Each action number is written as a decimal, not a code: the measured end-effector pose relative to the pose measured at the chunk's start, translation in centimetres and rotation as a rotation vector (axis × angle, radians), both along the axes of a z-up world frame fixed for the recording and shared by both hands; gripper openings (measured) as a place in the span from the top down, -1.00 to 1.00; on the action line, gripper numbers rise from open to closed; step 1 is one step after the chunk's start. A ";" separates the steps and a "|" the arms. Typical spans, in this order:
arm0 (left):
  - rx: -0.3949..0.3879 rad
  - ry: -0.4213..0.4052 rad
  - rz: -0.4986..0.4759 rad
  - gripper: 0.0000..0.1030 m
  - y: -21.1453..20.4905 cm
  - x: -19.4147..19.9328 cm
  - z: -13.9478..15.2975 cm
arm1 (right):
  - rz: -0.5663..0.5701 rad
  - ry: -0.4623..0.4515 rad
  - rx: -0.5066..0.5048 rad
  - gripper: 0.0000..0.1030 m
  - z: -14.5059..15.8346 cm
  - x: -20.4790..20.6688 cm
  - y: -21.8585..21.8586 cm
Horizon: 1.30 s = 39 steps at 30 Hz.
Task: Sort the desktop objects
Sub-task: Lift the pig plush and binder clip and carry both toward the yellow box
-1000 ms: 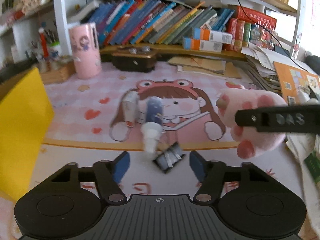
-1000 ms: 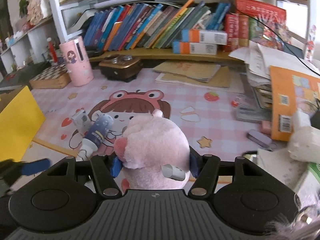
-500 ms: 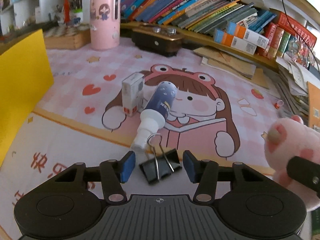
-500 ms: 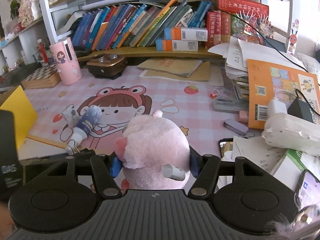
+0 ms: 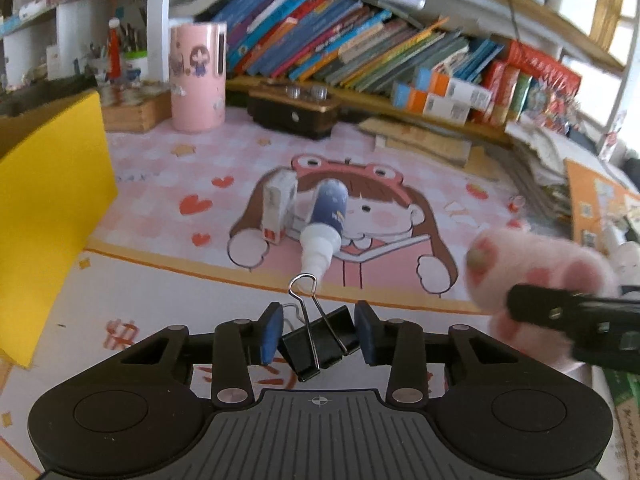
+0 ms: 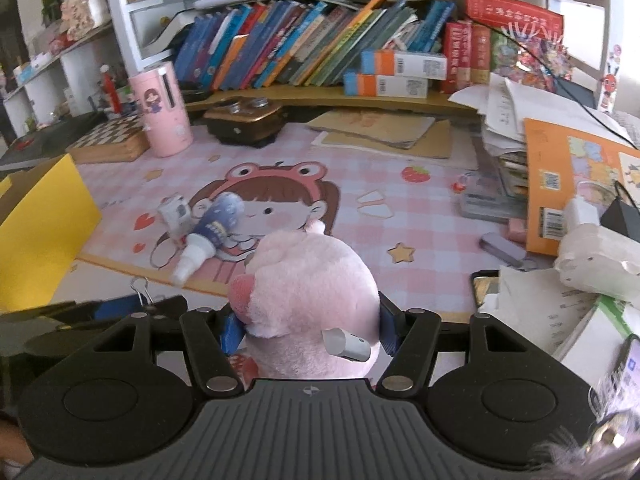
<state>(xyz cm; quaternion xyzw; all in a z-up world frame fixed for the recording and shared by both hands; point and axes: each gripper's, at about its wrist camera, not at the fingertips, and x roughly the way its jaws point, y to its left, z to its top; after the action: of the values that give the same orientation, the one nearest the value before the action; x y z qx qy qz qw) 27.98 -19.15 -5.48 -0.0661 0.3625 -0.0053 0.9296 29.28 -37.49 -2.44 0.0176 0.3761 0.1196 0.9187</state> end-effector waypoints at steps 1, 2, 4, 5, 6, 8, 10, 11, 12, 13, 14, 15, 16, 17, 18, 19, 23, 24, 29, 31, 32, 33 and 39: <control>-0.002 -0.016 -0.005 0.28 0.3 -0.5 0.4 | 0.007 0.001 0.001 -0.17 0.0 -0.1 0.3; -0.001 -0.029 -0.010 0.28 0.5 -0.9 0.7 | 0.013 0.001 0.002 -0.17 0.0 -0.3 0.4; -0.002 -0.046 -0.014 0.28 1.0 -1.5 1.3 | 0.025 -0.001 0.003 -0.17 0.1 -0.7 0.8; -0.006 -0.050 -0.012 0.28 1.3 -1.9 1.6 | 0.030 0.000 0.004 -0.17 0.1 -0.8 0.9; -0.012 -0.053 -0.008 0.28 1.6 -2.2 1.8 | 0.034 0.003 0.006 -0.17 0.1 -1.0 1.0; -0.024 -0.057 0.008 0.28 2.3 -2.8 2.1 | 0.041 0.015 0.009 -0.17 0.0 -1.3 1.3; -0.038 -0.058 0.032 0.28 3.2 -3.4 2.3 | 0.051 0.025 0.009 -0.17 0.0 -1.6 1.8; -0.047 -0.059 0.044 0.28 3.7 -3.7 2.5 | 0.057 0.027 0.009 -0.17 0.0 -1.7 2.0; -0.054 -0.060 0.053 0.28 4.1 -4.1 2.6 | 0.065 0.027 0.009 -0.17 0.0 -1.9 2.3; -0.061 -0.062 0.062 0.28 4.5 -4.4 2.7 | 0.075 0.024 0.008 -0.17 0.1 -2.1 2.6; -0.068 -0.064 0.069 0.28 4.9 -4.8 2.9 | 0.083 0.019 0.008 -0.17 0.3 -2.4 2.8; -0.077 -0.068 0.076 0.28 5.3 -5.2 3.1 | 0.091 0.014 0.008 -0.17 0.4 -2.6 3.1; -0.085 -0.071 0.084 0.28 5.7 -5.6 3.3 | 0.099 0.008 0.008 -0.17 0.6 -2.9 3.3; -0.093 -0.075 0.091 0.28 6.1 -6.0 3.5 | 0.105 0.003 0.008 -0.17 0.7 -3.1 3.5; -0.103 -0.078 0.098 0.28 6.5 -6.4 3.7 | 0.110 0.000 0.008 -0.17 0.9 -3.3 3.7; -0.113 -0.080 0.106 0.28 6.9 -6.8 3.8 | 0.115 -0.003 0.009 -0.17 1.0 -3.6 4.0; -0.155 -0.080 0.137 0.28 8.4 -8.4 3.9 | 0.137 -0.002 0.014 -0.17 1.3 -4.6 5.1; -0.164 -0.075 0.142 0.28 8.8 -8.7 3.8 | 0.145 0.001 0.015 -0.17 1.3 -4.9 5.5; -0.174 -0.082 0.142 0.28 10.4 -10.4 4.1 | 0.190 0.002 0.015 -0.17 1.6 -6.7 7.8; -0.176 -0.086 0.140 0.28 11.2 -11.3 4.2 | 0.196 0.000 0.014 -0.17 1.7 -7.5 8.6; -0.177 -0.088 0.141 0.28 11.7 -11.8 4.3 | 0.197 0.001 0.014 -0.17 1.8 -7.9 9.1; -0.179 -0.088 0.143 0.28 12.2 -12.3 4.3 | 0.197 0.002 0.014 -0.17 1.8 -8.4 9.5; -0.193 -0.096 0.153 0.28 15.2 -15.2 4.7 | 0.203 0.002 0.009 -0.17 2.2 -11.3 12.4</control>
<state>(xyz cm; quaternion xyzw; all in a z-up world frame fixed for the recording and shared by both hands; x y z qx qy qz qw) 12.80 -3.94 -0.82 -0.1822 0.3090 0.0278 0.9330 17.99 -25.13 -0.28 -0.0161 0.3765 0.2138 0.9013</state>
